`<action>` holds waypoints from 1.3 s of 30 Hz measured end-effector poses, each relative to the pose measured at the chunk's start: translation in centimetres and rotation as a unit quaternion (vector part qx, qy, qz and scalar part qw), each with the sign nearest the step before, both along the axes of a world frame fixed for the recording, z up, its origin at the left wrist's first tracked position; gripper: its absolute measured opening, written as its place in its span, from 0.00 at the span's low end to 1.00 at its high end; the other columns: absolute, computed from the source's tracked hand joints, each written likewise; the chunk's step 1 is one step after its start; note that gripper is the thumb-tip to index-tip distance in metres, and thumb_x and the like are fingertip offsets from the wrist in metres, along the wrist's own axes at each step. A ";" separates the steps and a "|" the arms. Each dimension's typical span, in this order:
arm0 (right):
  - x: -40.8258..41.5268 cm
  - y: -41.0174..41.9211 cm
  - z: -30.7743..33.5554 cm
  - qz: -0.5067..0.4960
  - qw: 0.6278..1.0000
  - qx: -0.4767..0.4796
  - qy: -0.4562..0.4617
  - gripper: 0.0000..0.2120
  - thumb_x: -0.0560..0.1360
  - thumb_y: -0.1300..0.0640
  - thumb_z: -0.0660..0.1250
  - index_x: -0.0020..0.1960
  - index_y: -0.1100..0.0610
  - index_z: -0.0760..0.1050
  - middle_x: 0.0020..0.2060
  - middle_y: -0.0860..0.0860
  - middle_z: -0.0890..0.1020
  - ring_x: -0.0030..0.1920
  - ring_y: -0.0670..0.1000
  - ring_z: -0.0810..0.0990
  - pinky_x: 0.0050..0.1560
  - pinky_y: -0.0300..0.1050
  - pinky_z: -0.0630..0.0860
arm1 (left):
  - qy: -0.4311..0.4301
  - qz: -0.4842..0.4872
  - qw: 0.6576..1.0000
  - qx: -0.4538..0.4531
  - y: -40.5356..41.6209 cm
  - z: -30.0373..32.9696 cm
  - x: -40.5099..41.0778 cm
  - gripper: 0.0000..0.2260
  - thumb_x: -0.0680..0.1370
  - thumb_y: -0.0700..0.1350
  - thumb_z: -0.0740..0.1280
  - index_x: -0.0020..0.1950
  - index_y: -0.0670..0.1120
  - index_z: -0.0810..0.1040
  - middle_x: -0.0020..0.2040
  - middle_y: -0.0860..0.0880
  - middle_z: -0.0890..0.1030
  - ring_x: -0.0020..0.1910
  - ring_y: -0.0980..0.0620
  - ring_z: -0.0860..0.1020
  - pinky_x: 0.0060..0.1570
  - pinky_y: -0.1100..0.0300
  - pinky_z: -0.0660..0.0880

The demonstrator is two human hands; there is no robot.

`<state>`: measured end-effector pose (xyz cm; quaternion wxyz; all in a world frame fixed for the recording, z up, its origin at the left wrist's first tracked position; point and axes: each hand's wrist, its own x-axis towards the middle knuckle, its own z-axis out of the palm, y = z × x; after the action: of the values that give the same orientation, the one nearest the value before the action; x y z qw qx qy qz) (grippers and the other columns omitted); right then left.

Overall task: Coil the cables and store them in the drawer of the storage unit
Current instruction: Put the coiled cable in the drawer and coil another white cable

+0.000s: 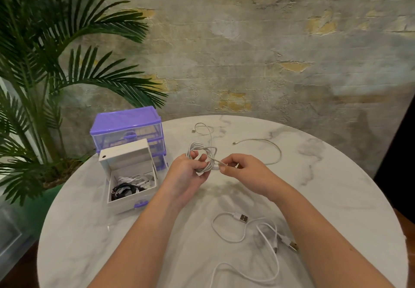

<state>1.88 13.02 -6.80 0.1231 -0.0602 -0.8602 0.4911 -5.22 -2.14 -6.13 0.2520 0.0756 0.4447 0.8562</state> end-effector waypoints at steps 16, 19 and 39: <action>-0.7 0.3 -0.6 -0.042 0.961 0.227 0.153 0.07 0.79 0.57 0.66 0.49 0.56 0.82 0.44 0.46 0.73 0.43 0.49 0.76 0.51 0.47 0.75 | 0.011 -0.012 0.999 -0.032 -0.3 0.0 0.1 0.16 0.74 0.24 0.56 0.42 0.45 0.67 0.38 0.45 0.72 0.39 0.51 0.74 0.55 0.52 0.73; -0.7 0.5 -0.3 -0.069 0.946 0.281 0.146 0.10 0.81 0.55 0.60 0.51 0.56 0.79 0.45 0.42 0.70 0.43 0.51 0.77 0.47 0.48 0.75 | 0.021 -0.006 0.999 -0.027 -0.3 0.2 0.3 0.16 0.74 0.23 0.56 0.41 0.45 0.66 0.39 0.46 0.71 0.38 0.52 0.73 0.56 0.52 0.73; -0.7 -1.3 -0.4 -0.045 0.983 -0.144 0.107 0.05 0.76 0.63 0.68 0.46 0.54 0.80 0.45 0.50 0.86 0.44 0.43 0.83 0.49 0.35 0.76 | 0.066 -0.045 0.996 -0.041 -0.6 0.7 1.0 0.15 0.73 0.24 0.55 0.42 0.44 0.67 0.40 0.46 0.74 0.37 0.55 0.81 0.55 0.54 0.76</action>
<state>1.17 11.75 -7.17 0.2263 -0.0627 -0.7588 0.6076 -4.19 -2.76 -5.40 0.2628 0.1413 0.4915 0.8182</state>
